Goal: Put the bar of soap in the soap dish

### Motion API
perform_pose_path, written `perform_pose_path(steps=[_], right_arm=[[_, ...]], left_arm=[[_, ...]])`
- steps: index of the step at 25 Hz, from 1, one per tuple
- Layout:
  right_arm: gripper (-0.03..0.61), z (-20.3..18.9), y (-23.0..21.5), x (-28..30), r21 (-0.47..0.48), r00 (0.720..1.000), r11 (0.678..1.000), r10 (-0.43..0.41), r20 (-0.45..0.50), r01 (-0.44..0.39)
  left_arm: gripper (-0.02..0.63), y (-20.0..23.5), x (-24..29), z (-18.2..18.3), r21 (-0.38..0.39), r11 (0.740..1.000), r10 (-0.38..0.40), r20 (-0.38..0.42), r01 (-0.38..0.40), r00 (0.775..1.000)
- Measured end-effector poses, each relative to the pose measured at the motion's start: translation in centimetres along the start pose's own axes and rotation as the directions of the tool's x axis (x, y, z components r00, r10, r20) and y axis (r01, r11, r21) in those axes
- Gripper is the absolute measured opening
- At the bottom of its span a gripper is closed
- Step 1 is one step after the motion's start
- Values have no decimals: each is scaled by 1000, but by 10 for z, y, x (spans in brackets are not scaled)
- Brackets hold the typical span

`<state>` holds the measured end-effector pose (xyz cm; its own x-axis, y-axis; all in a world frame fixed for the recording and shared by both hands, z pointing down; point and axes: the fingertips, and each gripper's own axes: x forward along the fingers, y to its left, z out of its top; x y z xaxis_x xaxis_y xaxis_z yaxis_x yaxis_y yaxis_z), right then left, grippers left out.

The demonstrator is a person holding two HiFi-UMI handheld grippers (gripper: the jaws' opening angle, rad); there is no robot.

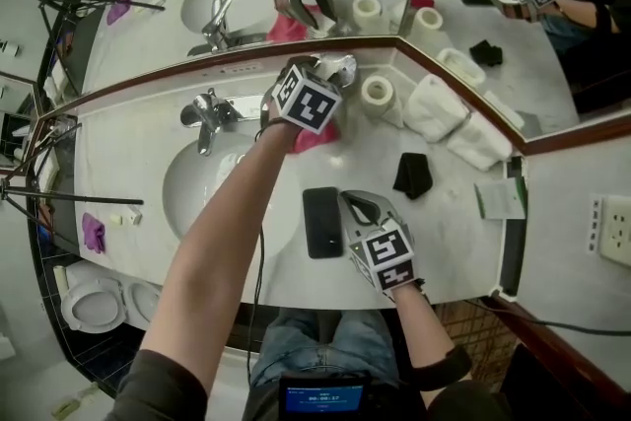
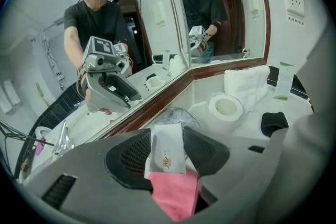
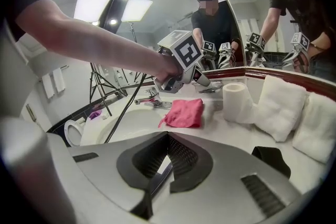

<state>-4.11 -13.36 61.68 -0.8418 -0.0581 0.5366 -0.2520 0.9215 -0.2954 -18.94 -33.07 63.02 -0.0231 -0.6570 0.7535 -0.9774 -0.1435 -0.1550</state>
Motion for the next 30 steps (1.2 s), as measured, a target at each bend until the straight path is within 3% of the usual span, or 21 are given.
perform_pose_path(steps=[3, 11, 17, 25, 30], right_arm=[[21, -4, -4, -3, -4, 1000, 1000, -13, 0, 13], [21, -2, -1, -13, 1, 1000, 1000, -24, -10, 24], [21, -4, -3, -31, -31, 997, 996, -79, -19, 78], [21, 18, 10, -67, -63, 990, 989, -137, -9, 137], [21, 22, 18, -90, -75, 983, 980, -183, -11, 182]], left_arm=[[257, 2, -4, 2, -1, 1000, 19, 23, -19, 1000], [258, -1, -33, 14, -8, 999, 42, 76, -42, 996], [255, -15, -90, 11, -48, 999, 28, 118, -23, 993], [1, -42, -196, -5, -76, 997, 50, 206, -35, 977], [0, -65, -252, -28, -99, 995, 13, 247, 12, 969]])
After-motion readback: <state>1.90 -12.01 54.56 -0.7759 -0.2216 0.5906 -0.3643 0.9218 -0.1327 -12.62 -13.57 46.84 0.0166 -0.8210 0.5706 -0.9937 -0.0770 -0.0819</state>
